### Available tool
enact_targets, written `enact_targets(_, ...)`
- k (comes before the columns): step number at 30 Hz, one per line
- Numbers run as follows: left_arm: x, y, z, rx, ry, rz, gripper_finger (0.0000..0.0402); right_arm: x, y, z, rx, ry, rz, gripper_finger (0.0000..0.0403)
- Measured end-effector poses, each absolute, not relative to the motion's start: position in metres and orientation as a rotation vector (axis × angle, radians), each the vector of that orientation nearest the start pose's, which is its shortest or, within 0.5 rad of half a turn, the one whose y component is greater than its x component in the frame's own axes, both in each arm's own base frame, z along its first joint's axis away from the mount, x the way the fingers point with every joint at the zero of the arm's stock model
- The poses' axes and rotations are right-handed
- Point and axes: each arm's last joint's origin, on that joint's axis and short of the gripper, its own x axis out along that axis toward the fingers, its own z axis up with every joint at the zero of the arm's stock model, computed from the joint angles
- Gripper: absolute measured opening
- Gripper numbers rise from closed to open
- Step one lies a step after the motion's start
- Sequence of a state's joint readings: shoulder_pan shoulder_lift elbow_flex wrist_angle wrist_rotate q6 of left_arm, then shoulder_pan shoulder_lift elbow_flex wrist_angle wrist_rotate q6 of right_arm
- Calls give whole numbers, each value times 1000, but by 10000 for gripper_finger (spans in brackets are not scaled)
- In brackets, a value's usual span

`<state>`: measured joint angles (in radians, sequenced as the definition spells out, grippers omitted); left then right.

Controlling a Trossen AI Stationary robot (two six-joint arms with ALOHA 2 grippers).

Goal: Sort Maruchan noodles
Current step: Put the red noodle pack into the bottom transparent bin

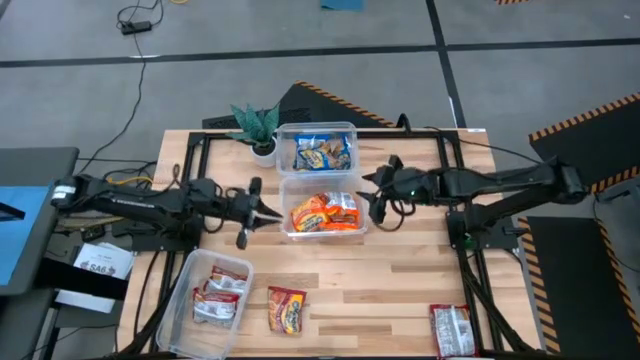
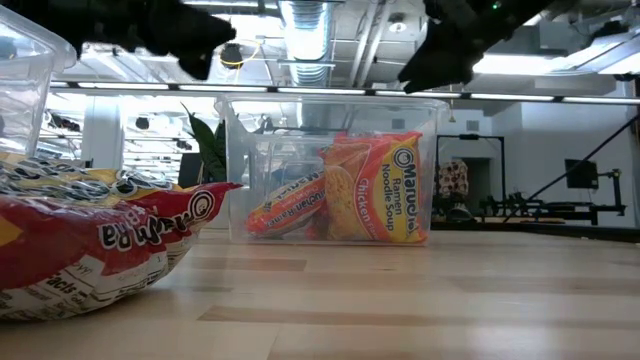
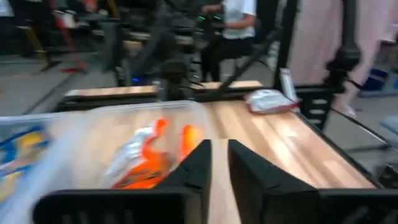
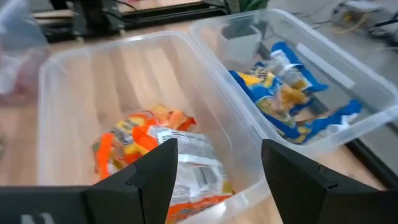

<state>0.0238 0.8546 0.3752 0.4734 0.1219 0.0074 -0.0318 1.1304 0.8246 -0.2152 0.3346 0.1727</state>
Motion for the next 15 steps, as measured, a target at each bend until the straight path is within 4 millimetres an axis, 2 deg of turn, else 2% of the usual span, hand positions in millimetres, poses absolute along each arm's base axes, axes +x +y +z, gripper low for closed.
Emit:
enact_targets(5, 219, -24, 257, 33, 114, -210, 117, 244, -1, 272, 5, 510, -495, 255)
enact_targets(11, 250, -54, 287, 42, 452, -299, 212, 242, 5, 269, -49, 529, -549, 255)
enact_targets(15, 269, -76, 295, -30, 682, -340, 250, 242, 5, 269, -43, 525, -553, 255)
